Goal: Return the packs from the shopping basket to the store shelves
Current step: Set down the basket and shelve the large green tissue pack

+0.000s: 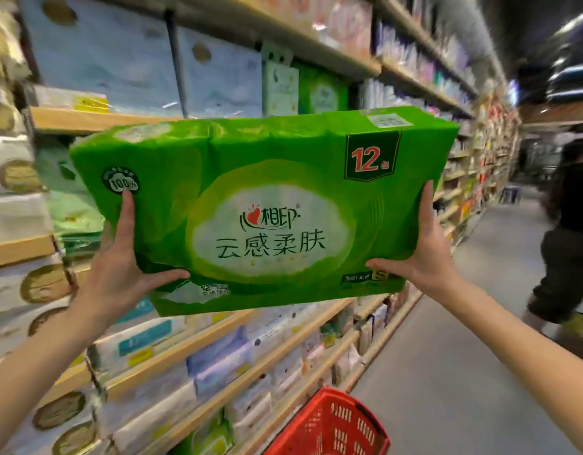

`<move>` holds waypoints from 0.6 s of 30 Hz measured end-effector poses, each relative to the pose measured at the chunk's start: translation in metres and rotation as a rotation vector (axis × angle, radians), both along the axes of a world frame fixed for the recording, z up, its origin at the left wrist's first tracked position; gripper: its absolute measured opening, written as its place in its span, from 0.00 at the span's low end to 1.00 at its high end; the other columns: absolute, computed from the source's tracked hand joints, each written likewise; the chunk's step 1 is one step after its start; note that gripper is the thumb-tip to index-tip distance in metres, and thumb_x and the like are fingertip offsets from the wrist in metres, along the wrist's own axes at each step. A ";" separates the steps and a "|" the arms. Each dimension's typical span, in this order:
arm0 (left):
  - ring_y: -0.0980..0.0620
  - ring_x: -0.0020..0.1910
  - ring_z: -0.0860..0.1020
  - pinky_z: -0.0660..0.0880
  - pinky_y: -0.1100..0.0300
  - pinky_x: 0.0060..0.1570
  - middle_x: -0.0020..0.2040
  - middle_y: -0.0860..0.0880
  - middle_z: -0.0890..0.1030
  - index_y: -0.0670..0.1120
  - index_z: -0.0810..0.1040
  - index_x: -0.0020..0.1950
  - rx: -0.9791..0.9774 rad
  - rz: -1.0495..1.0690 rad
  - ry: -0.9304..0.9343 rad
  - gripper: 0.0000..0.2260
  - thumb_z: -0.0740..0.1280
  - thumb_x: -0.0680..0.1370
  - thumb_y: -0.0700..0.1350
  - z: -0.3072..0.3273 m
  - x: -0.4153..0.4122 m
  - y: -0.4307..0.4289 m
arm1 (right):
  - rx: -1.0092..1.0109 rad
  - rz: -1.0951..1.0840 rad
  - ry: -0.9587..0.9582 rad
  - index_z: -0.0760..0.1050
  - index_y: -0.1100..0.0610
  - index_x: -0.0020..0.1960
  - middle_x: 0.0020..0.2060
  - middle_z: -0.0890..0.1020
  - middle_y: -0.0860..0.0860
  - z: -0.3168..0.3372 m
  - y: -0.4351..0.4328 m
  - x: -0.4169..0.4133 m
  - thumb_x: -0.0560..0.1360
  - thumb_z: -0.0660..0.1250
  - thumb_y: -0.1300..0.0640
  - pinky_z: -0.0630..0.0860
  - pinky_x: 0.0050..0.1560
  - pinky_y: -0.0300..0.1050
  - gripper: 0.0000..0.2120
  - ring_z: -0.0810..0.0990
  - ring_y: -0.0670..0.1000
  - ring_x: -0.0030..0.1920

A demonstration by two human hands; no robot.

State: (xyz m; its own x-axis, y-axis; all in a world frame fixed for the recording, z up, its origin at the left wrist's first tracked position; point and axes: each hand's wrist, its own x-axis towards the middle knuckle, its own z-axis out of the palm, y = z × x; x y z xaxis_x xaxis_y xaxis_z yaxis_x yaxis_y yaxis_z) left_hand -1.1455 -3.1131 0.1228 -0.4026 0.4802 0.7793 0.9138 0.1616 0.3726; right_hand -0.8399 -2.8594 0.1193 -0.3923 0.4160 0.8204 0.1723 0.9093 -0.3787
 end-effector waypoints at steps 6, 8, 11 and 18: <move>0.34 0.70 0.62 0.62 0.37 0.67 0.71 0.33 0.61 0.76 0.31 0.62 0.058 -0.056 0.024 0.63 0.80 0.55 0.47 0.033 0.038 0.091 | 0.065 -0.122 0.004 0.26 0.29 0.64 0.71 0.61 0.61 0.025 0.065 0.050 0.54 0.71 0.36 0.62 0.67 0.60 0.59 0.62 0.54 0.69; 0.36 0.70 0.62 0.62 0.37 0.67 0.72 0.35 0.60 0.77 0.31 0.62 0.085 -0.077 0.055 0.64 0.81 0.55 0.45 0.044 0.051 0.123 | 0.097 -0.116 0.020 0.28 0.30 0.65 0.71 0.62 0.61 0.033 0.097 0.065 0.56 0.69 0.33 0.61 0.67 0.56 0.56 0.60 0.48 0.64; 0.37 0.71 0.61 0.62 0.38 0.67 0.73 0.35 0.60 0.72 0.32 0.66 0.120 -0.101 0.109 0.64 0.81 0.55 0.44 0.058 0.073 0.172 | 0.118 -0.126 0.049 0.27 0.27 0.63 0.69 0.63 0.62 0.046 0.146 0.085 0.56 0.72 0.37 0.62 0.65 0.52 0.57 0.63 0.49 0.64; 0.37 0.71 0.60 0.61 0.39 0.66 0.73 0.34 0.58 0.64 0.35 0.71 0.157 -0.077 0.161 0.64 0.81 0.55 0.42 0.080 0.105 0.271 | 0.128 -0.137 0.085 0.27 0.30 0.65 0.71 0.62 0.61 0.064 0.251 0.114 0.55 0.74 0.45 0.62 0.66 0.55 0.61 0.62 0.57 0.69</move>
State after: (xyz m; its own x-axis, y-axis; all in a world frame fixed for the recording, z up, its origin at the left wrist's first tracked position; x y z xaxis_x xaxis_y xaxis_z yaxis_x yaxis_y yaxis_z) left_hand -1.0400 -2.8421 0.2032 -0.2340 0.3720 0.8983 0.9709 0.0409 0.2360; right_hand -0.7254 -2.6088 0.1835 -0.2665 0.3511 0.8976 0.2704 0.9211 -0.2800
